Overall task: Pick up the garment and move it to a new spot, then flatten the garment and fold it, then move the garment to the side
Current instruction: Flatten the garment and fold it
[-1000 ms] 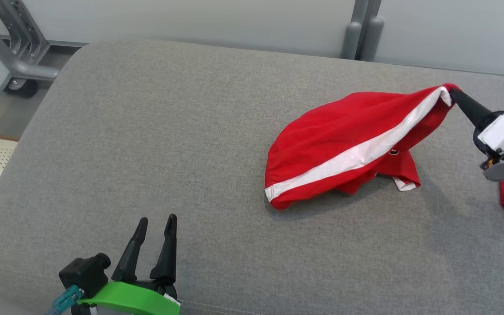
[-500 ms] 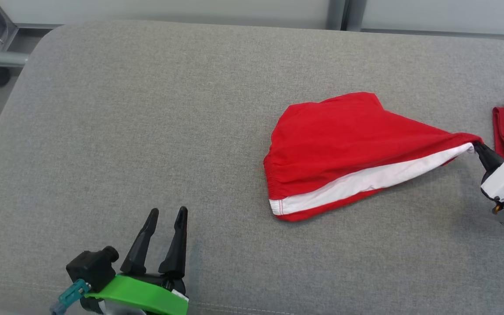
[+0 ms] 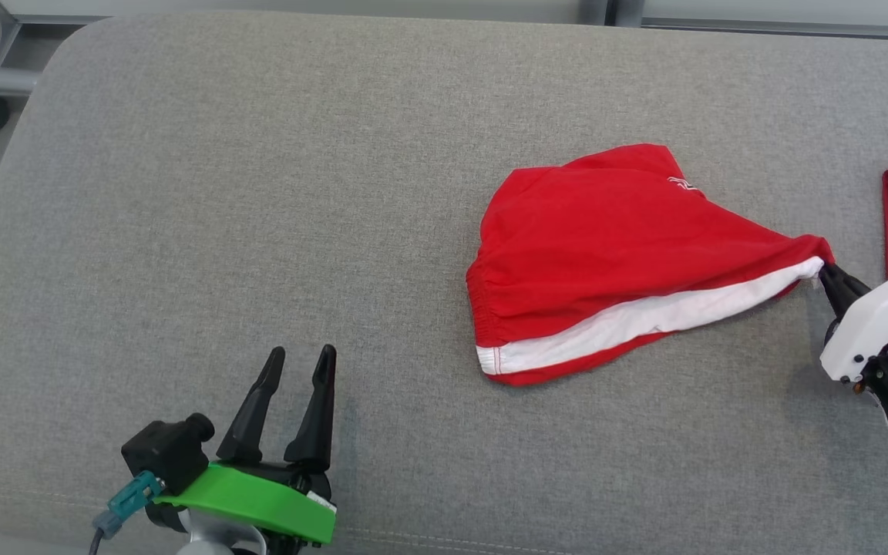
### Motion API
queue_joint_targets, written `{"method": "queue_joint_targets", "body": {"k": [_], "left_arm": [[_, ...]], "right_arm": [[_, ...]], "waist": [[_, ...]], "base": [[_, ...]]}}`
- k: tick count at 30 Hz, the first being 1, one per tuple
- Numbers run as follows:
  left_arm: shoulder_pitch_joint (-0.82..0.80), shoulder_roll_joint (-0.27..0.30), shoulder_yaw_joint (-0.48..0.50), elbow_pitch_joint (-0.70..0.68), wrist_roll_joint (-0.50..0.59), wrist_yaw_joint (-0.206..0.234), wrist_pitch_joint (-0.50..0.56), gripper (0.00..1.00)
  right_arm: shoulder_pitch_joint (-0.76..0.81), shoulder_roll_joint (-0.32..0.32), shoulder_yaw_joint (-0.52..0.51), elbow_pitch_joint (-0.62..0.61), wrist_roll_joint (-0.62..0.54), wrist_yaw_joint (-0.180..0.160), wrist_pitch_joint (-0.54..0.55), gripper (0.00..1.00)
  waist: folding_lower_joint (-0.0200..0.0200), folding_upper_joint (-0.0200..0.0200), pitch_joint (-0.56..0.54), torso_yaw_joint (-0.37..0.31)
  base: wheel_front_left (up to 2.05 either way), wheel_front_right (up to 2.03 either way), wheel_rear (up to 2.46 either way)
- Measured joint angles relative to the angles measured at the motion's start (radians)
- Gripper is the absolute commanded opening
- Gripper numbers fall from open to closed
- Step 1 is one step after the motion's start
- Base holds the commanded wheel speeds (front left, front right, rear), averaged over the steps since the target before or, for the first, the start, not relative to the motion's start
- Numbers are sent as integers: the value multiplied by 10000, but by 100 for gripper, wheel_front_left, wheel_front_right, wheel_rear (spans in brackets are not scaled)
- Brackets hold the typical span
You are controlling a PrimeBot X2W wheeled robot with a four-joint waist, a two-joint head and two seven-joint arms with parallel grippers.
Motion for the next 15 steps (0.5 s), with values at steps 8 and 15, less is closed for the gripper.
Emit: {"method": "queue_joint_targets", "body": {"k": [8, 15], "left_arm": [[-17, -8, 104, 138, 0, 0, 0, 100], [-5, 67, 297, 215, 59, 6, 0, 100]], "right_arm": [[-473, -111, 366, 173, -1032, 203, -922, 100], [-488, -104, 385, 23, -1532, 249, -2056, 100]], "waist": [[0, 0, -117, -102], [1, 0, -407, -402]], "base": [[0, 0, 0], [0, 0, 0]]}}
